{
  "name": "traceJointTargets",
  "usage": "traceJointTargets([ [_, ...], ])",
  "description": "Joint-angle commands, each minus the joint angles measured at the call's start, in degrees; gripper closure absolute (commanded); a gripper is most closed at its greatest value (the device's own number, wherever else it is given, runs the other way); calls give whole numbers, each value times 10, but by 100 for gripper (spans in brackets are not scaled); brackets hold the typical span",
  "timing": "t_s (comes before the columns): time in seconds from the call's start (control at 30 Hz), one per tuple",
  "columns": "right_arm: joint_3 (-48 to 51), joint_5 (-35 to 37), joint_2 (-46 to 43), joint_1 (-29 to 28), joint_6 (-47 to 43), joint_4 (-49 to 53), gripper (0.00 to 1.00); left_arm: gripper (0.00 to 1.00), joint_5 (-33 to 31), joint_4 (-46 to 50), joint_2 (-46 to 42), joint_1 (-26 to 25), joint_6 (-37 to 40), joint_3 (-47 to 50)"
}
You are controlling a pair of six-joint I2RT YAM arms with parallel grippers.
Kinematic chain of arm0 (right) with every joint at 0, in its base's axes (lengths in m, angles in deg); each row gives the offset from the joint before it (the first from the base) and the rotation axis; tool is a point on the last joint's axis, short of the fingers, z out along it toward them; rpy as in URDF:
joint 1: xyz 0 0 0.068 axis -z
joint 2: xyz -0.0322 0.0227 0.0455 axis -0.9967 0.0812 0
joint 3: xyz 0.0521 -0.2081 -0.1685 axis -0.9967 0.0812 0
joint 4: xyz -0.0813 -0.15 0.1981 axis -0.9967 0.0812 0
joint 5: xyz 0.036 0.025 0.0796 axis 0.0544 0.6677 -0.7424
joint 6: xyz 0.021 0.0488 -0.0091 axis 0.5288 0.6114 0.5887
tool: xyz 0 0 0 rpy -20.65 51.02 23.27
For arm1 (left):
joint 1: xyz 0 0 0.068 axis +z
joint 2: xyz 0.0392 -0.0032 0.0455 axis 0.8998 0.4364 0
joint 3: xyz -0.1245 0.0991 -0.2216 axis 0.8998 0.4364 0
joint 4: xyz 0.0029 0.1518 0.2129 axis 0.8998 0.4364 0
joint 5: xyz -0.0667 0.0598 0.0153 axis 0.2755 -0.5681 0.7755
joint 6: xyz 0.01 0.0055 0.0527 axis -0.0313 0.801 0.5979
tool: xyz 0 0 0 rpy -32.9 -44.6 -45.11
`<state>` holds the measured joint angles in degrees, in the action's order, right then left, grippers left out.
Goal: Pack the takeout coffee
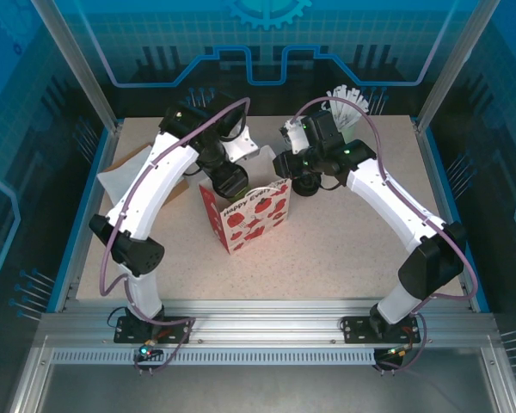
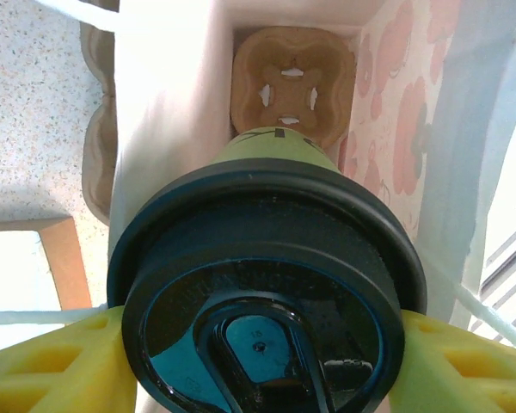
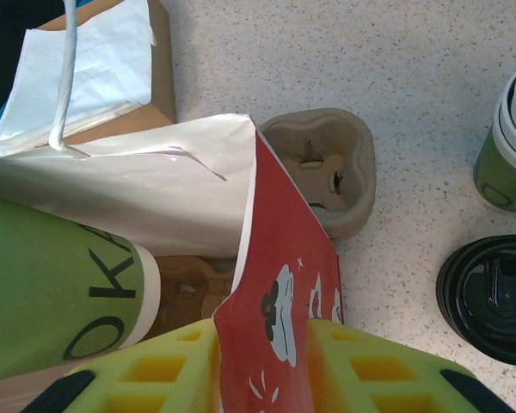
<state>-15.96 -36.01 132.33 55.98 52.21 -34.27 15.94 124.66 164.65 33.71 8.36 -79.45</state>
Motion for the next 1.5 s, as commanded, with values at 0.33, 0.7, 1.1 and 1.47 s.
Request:
traceJointTargets([
  [0.33,-11,-4,21,-5,-8,-1,71,56,-35,20,20,-14,21,36],
  [0.7,-8,-6,20,-4,-8,-6,72,56,-47,11,23,-12,32,66],
  [1.1,-1,-10,19,-3,-9,-11,73,55,-55,11,45,-5,32,80],
  [1.47,-1,-11,17,-1,-7,-10,73,55,-54,6,61,2,30,83],
])
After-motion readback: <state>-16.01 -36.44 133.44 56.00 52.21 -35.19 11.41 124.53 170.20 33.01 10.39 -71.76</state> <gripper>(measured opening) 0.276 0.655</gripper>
